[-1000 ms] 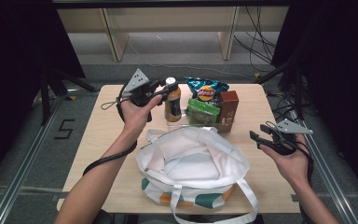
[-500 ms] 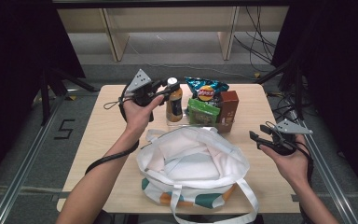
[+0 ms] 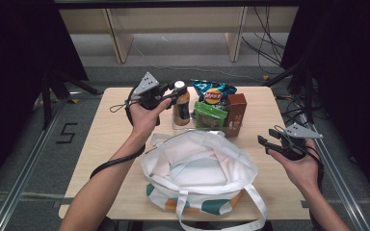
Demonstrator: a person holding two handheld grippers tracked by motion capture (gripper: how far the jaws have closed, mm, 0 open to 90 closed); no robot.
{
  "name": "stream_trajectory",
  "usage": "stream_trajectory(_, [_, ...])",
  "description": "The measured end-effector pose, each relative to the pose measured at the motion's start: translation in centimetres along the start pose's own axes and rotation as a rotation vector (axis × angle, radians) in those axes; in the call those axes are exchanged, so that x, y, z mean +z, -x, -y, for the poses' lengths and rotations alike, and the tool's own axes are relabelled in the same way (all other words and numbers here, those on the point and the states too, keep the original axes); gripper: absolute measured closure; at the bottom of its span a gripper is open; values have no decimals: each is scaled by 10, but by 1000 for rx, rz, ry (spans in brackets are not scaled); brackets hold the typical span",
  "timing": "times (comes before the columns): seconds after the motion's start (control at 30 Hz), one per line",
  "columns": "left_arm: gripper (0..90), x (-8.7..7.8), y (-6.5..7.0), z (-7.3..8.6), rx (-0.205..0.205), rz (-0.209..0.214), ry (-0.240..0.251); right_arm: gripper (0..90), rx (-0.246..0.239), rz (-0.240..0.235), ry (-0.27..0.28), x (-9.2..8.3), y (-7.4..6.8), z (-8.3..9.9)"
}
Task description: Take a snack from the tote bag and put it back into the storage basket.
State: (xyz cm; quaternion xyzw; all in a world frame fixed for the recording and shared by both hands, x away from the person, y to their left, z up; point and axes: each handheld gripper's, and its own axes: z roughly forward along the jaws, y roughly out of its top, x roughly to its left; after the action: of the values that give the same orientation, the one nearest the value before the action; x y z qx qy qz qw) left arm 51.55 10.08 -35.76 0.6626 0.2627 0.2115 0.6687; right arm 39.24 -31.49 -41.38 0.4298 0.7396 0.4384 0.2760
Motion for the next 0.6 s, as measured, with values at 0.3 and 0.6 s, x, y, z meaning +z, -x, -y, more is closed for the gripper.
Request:
stream_trajectory(0.3, [585, 2, -1, 2, 2, 1, -4, 484, -15, 3, -1, 1, 0, 1])
stream_trajectory(0.6, [585, 4, -2, 6, -3, 6, -3, 484, 9, 6, -9, 0, -2, 1])
